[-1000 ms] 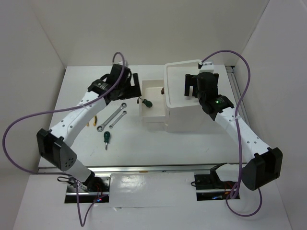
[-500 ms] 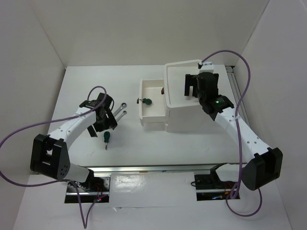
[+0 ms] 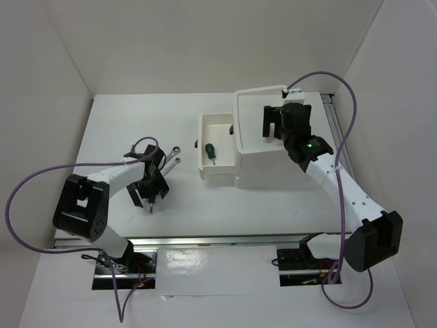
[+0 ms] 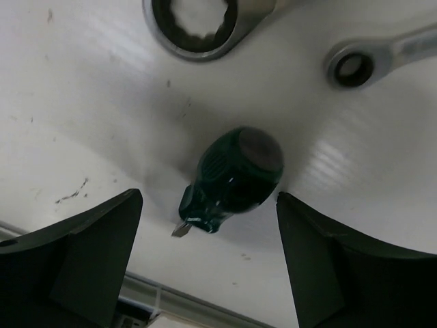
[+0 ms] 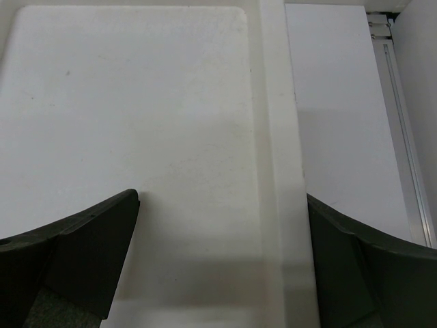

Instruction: Sort the tools into containers

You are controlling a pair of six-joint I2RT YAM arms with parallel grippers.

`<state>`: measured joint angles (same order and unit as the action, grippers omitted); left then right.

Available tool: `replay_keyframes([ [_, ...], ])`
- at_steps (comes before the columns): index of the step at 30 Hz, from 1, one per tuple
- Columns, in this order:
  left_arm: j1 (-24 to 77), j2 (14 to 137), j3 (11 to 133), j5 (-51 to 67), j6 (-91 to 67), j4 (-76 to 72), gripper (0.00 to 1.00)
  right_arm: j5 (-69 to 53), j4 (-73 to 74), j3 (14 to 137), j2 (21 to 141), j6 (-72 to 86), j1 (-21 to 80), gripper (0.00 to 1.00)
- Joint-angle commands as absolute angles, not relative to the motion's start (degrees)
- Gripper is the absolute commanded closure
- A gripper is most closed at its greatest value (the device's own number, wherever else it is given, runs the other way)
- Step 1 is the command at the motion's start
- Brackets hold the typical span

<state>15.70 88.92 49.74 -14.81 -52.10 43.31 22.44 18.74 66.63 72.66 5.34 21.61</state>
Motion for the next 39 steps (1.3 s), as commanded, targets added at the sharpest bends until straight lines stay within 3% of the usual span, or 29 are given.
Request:
replay_keyframes([
  [1,13.5,92.6,49.0,-14.7,-50.4,38.6,0.08,17.9,28.5,64.1,72.3,8.6,22.6,0.0],
  [4,13.4,94.5,49.0,-14.2,-49.6,37.3,0.17,17.9,28.5,64.1,72.3,8.6,22.6,0.0],
  [6,13.4,95.2,49.0,-13.5,-49.0,36.7,0.42,17.9,28.5,64.1,72.3,8.6,22.6,0.0],
  [8,13.4,95.2,49.0,-13.5,-49.0,36.7,0.79,17.9,27.9,64.1,72.3,8.6,22.6,0.0],
  [10,14.0,94.6,48.3,-13.0,-49.0,36.7,1.0,18.5,27.9,64.1,72.3,8.6,22.6,0.0],
  [16,20.3,84.4,51.1,-14.8,-51.5,43.5,1.0,18.5,28.5,64.1,73.5,8.6,22.6,0.0],
  [20,26.2,74.7,64.9,-15.2,-51.9,47.6,1.0,19.1,28.5,64.6,72.9,8.6,22.6,0.0],
  [24,28.8,73.2,75.7,-14.0,-47.7,43.0,1.0,19.6,28.5,64.6,72.9,8.6,22.6,0.0],
  [29,29.5,80.6,79.6,-6.5,-41.1,26.5,1.0,19.6,28.5,63.4,71.7,8.6,23.1,0.0],
  [37,30.1,97.4,88.8,1.5,-38.7,14.2,1.0,20.3,28.5,63.4,72.9,8.6,23.7,0.0],
  [38,30.1,98.7,89.6,1.5,-38.7,14.2,0.99,20.3,29.0,63.4,72.9,8.6,23.7,0.0],
  [39,30.1,100.0,91.6,-0.6,-39.5,14.2,0.78,20.8,29.0,63.4,73.4,8.6,23.7,0.0],
])
